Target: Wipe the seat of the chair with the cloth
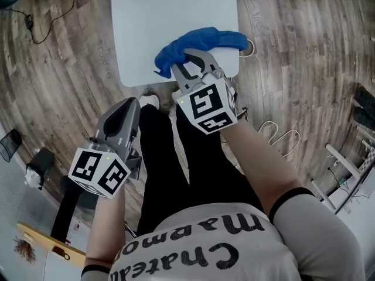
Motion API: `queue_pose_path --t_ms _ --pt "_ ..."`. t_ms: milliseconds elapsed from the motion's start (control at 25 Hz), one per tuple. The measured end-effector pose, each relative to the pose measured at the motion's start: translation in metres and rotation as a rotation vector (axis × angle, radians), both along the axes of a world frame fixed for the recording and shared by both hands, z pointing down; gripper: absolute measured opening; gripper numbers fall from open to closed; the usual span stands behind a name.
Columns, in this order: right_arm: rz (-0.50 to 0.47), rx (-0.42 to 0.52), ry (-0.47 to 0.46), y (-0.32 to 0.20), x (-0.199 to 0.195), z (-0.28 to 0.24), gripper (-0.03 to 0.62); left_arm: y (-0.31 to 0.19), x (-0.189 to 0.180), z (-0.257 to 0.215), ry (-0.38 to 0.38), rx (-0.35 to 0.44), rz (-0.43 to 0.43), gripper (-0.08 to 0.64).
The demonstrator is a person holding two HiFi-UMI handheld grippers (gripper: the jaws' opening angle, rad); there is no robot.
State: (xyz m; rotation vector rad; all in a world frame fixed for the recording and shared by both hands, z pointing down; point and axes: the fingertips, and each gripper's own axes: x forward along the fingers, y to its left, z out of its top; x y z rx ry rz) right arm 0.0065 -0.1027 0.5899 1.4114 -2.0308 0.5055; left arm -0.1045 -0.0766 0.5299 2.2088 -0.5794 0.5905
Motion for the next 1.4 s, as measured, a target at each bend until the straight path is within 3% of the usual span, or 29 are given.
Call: queue_pose_path --t_ms 200,360,480,600,720,880,1040,1160,1400 --pt "-0.062 -0.002 -0.057 -0.034 -0.084 0.0 0.064 -0.014 -0.077 0.01 -0.031 -0.024 -0.039 0.005" --pt "-0.1 -0.034 -0.05 -0.048 -0.12 0.008 0.064 -0.028 -0.116 0.008 -0.014 -0.024 -0.097 0.005" --pt "-0.061 -0.072 -0.081 -0.06 -0.134 0.022 0.064 -0.033 -0.137 0.01 0.006 -0.029 -0.096 0.005" --pt "0.006 -0.176 -0.097 -0.07 -0.144 0.046 0.064 -0.027 -0.156 0.014 0.019 -0.045 -0.026 0.006" --pt "0.058 -0.269 -0.047 -0.075 -0.141 0.069 0.064 -0.019 -0.16 0.02 0.032 -0.056 0.03 0.006" --pt "0.07 -0.358 0.104 -0.071 -0.125 0.105 0.066 -0.02 -0.164 0.029 0.058 -0.086 -0.027 0.006" --pt "0.014 -0.329 0.164 -0.075 -0.122 0.112 0.064 -0.016 -0.164 0.043 0.042 -0.116 -0.049 0.005" --pt "0.041 -0.329 0.165 -0.069 -0.111 0.111 0.066 -0.011 -0.152 0.05 0.039 -0.122 -0.022 0.005" --pt "0.162 -0.342 0.166 -0.025 -0.028 0.112 0.066 0.0 -0.091 0.04 0.061 -0.115 0.034 0.006"
